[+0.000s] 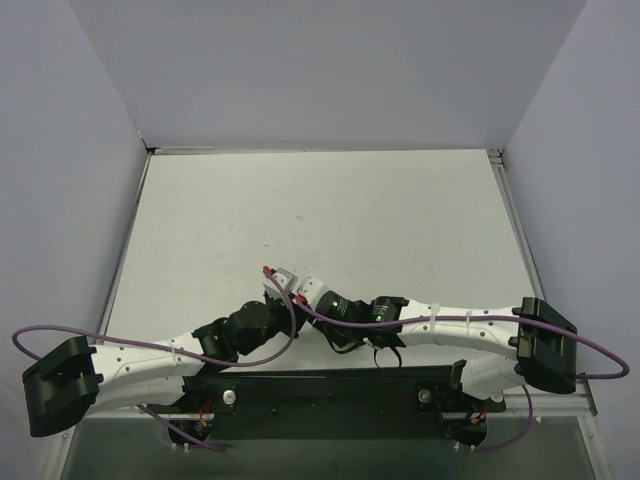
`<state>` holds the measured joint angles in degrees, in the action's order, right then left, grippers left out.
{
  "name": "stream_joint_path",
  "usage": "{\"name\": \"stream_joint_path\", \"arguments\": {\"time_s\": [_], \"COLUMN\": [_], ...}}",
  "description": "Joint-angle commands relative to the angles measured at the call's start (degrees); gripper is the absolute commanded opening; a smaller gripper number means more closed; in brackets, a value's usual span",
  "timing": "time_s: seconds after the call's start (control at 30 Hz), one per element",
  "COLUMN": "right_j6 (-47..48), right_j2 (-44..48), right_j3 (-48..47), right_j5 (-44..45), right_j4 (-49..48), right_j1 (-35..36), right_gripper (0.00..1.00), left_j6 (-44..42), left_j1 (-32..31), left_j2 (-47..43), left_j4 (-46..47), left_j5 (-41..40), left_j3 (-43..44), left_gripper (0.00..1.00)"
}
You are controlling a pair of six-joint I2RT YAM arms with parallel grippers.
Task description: Fold the paper box
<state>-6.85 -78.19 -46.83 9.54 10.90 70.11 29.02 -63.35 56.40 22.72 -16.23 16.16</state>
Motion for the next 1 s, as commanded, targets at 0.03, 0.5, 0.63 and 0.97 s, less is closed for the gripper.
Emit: {"name": "stream_joint_path", "arguments": {"time_s": [0.03, 0.5, 0.63, 0.97], "right_j6": [-0.09, -2.90, -3.08, -2.90], "right_j2": [-1.61, -3.55, -3.63, -2.14], "right_j3": [0.16, -0.98, -0.98, -0.02], "right_j5": [1.36, 6.10, 6.37, 4.44], "right_j4": [-5.01, -0.44, -0.44, -0.61], "right_j1": [-0.94, -1.11, -1.20, -1.81], "right_gripper": [0.16, 0.15, 0.15, 0.15], "left_j6": [-2.21, -2.21, -2.21, -6.95], "left_j1": [-0.81, -0.72, -0.72, 0.15], "left_j2": [1.78, -0.32, -2.08, -9.29], "left_j4": [0.83, -0.30, -1.62, 0.21], "left_j5": [-0.91, -2.31, -3.28, -1.71], "left_j3": [-1.66, -3.16, -3.07, -5.17], "left_gripper": [0.00, 0.10, 0.38, 0.62]}}
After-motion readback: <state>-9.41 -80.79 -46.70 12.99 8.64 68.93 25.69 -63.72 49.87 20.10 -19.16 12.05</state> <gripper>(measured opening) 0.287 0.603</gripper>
